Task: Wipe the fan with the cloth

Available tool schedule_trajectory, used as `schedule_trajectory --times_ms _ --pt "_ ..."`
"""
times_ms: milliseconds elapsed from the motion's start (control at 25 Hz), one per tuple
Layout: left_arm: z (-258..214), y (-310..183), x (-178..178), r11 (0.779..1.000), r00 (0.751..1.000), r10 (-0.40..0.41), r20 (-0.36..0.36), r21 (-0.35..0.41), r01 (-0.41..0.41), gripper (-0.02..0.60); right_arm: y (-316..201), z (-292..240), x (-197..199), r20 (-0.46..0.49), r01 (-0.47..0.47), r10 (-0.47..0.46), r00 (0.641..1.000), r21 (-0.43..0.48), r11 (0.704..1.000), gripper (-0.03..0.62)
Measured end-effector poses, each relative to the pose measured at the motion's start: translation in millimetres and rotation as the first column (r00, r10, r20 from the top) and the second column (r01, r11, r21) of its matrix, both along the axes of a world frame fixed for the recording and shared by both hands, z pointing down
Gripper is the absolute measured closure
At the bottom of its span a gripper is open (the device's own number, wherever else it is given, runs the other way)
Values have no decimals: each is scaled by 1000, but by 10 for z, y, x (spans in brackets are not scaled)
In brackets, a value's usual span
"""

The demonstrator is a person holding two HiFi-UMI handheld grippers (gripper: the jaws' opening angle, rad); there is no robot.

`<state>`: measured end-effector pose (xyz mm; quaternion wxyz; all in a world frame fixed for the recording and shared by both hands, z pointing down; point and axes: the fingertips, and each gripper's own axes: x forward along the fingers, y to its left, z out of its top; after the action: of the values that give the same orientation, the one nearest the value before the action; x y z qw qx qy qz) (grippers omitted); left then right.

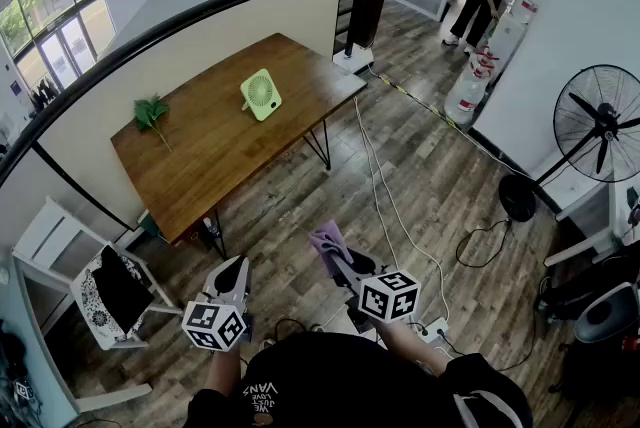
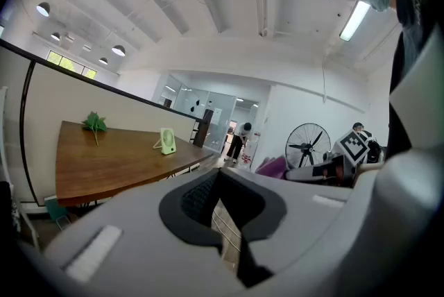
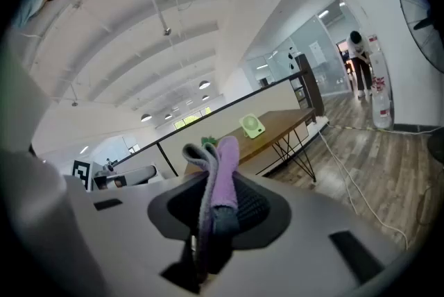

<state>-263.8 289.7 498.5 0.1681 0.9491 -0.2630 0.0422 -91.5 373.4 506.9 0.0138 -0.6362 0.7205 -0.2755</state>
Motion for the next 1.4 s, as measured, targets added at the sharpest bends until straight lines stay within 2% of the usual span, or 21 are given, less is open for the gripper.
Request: schedule_trajectory --times_ms 160,360,520,680,840,1040,1400 --pt "-1 3 160 1000 1000 -19 -4 -1 19 570 -50 -8 131 46 43 -44 998 18 999 494" --pt "56 -6 227 999 999 -47 5 -1 47 571 -117 53 274 55 68 -69 996 17 998 493" --pt "71 -142 278 998 998 -55 34 2 55 571 -209 69 366 72 73 -74 995 16 997 493" --pt "127 -386 405 997 997 -71 29 -13 72 569 -384 135 498 79 79 -79 994 -7 997 493" --pt "188 -718 505 998 998 -58 27 -30 59 570 -696 201 607 82 71 -68 994 -32 997 493" --pt "225 -1369 601 997 998 -55 15 -57 56 569 -1274 204 733 78 49 -44 996 -53 997 493" --pt "212 -2504 963 998 999 38 4 -59 -38 569 -2405 116 976 49 -4 6 999 -46 999 493"
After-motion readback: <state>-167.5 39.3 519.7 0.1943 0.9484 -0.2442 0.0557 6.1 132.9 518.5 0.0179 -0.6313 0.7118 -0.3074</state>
